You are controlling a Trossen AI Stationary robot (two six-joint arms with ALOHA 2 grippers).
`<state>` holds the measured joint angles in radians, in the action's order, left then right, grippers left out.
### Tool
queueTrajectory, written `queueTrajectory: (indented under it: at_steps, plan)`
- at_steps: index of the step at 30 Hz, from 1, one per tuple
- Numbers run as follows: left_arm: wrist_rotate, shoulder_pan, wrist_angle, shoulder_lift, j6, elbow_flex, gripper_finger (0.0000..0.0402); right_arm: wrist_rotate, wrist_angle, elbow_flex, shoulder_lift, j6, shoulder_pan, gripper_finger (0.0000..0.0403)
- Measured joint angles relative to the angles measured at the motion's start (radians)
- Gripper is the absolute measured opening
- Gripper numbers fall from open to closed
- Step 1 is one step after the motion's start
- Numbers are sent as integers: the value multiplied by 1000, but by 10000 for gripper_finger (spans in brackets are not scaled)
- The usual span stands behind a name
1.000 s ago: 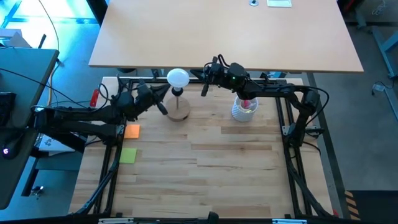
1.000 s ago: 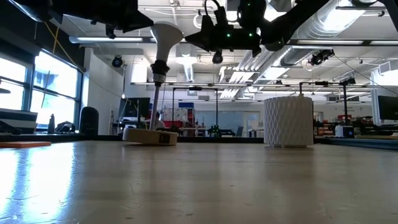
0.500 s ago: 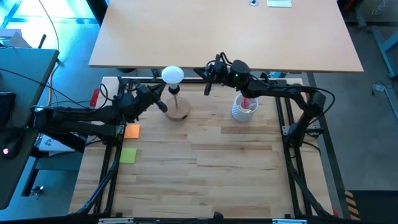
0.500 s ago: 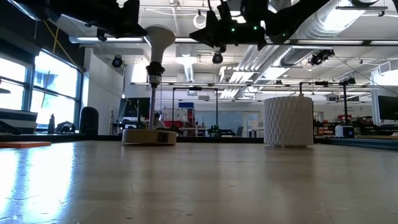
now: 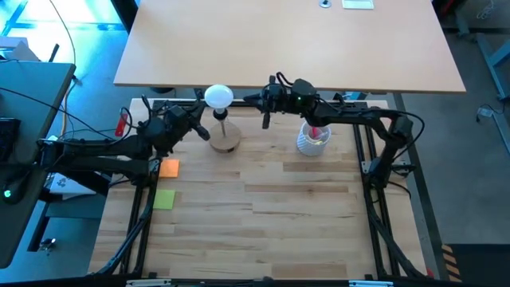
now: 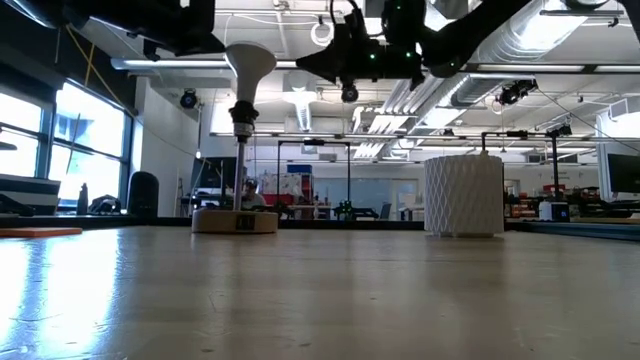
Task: Screw lightbulb
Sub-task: Remove the lightbulb from the lamp
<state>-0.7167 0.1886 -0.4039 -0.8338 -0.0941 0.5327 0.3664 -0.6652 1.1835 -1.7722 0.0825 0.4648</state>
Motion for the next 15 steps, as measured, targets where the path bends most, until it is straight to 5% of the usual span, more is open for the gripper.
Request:
queueTrajectory:
  at_steps: [3, 7, 10, 15]
  plan:
    - [104, -3, 16, -10, 25, 0, 0, -25, -24, 0, -23, -21, -1, 0]
    - [192, -33, 20, -15, 33, 0, 0, -230, -36, 0, -27, -70, 4, 0]
    - [128, -60, 25, -11, 32, 0, 0, -306, -34, 0, -27, -74, 11, 0]
    - [-55, -68, 70, 13, 33, 0, 0, -186, -28, 0, -10, -36, 16, 0]
